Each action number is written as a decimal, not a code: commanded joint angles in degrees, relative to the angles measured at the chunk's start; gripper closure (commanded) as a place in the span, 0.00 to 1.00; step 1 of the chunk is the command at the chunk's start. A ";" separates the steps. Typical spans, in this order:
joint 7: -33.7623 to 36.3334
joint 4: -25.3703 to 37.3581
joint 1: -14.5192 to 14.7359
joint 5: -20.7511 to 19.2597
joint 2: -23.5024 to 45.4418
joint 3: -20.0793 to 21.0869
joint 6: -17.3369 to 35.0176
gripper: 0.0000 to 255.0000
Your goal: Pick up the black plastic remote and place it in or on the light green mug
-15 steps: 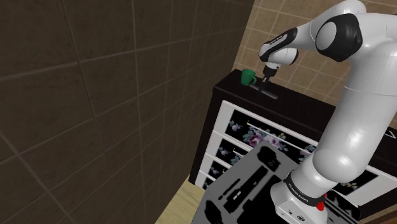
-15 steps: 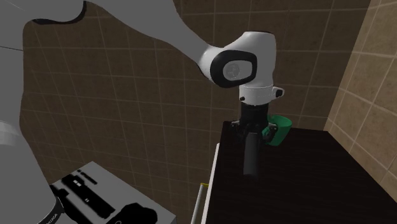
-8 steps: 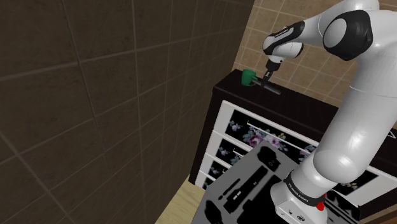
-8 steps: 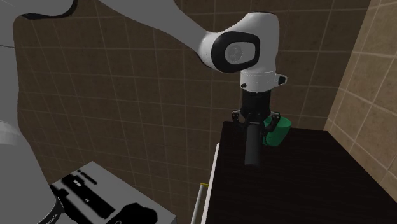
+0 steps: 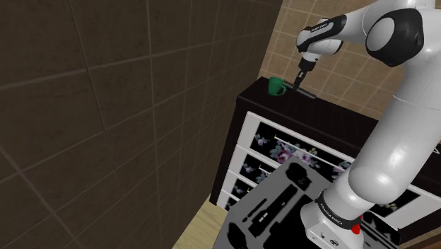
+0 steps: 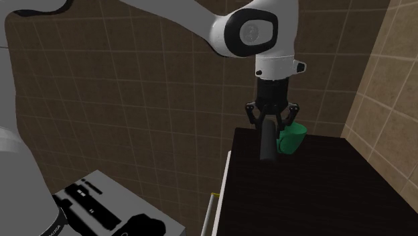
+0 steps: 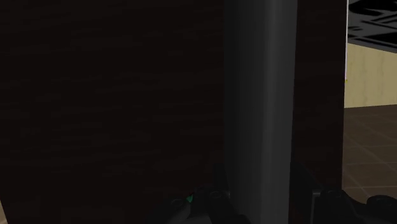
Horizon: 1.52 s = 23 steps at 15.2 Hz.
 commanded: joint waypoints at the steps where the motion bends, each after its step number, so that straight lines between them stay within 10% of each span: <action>1: 0.26 0.93 0.12 -0.51 -0.63 -0.15 -1.43 1.00; 9: 0.98 5.32 0.38 -1.79 -2.20 -0.47 -7.02 1.00; 21: 1.80 50.83 -12.79 13.45 30.43 6.32 -22.91 1.00; 23: 1.63 48.65 -12.25 13.36 30.13 6.34 -21.14 1.00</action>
